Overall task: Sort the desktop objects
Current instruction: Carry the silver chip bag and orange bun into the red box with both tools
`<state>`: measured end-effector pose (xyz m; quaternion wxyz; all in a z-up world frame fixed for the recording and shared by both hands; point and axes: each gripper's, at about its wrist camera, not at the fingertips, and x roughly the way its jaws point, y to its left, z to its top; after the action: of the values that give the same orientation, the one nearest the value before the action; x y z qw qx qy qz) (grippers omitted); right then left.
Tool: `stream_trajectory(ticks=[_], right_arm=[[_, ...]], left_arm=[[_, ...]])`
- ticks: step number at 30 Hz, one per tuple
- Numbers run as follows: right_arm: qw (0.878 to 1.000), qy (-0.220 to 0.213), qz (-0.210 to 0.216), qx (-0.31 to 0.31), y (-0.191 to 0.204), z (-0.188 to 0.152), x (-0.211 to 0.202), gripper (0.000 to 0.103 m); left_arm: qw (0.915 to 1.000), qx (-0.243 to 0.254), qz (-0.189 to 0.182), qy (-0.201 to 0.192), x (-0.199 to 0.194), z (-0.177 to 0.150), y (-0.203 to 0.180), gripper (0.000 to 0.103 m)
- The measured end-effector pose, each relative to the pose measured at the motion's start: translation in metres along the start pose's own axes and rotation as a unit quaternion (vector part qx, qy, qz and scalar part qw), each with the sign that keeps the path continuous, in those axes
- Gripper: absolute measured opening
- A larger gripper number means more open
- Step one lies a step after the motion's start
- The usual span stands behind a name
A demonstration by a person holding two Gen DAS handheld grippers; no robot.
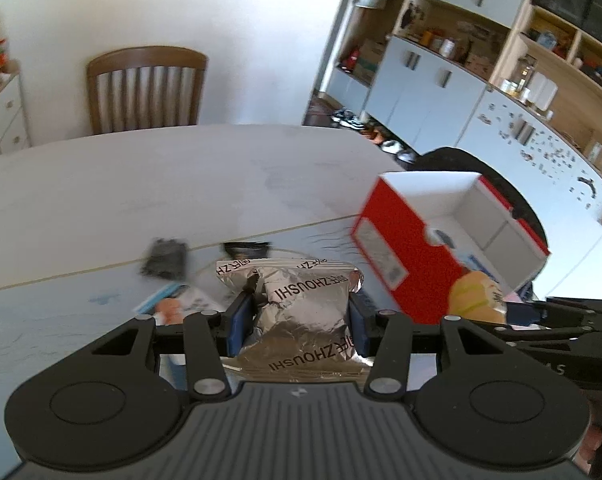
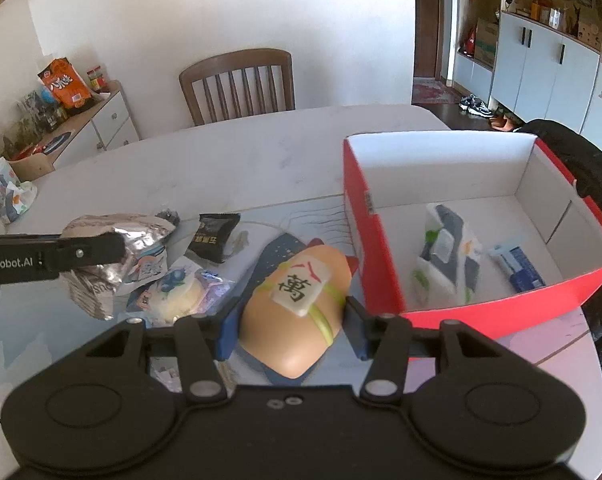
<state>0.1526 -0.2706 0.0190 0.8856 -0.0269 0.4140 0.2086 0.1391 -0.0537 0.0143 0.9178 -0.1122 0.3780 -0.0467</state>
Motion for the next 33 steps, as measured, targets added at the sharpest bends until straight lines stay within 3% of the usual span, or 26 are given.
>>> stream_trajectory(ticks=[33], right_arm=[[0.999, -0.024, -0.017, 0.023, -0.169, 0.028, -0.01, 0.051]], left_arm=[[0.9954, 0.08, -0.051, 0.011, 0.092, 0.041, -0.181, 0.048]])
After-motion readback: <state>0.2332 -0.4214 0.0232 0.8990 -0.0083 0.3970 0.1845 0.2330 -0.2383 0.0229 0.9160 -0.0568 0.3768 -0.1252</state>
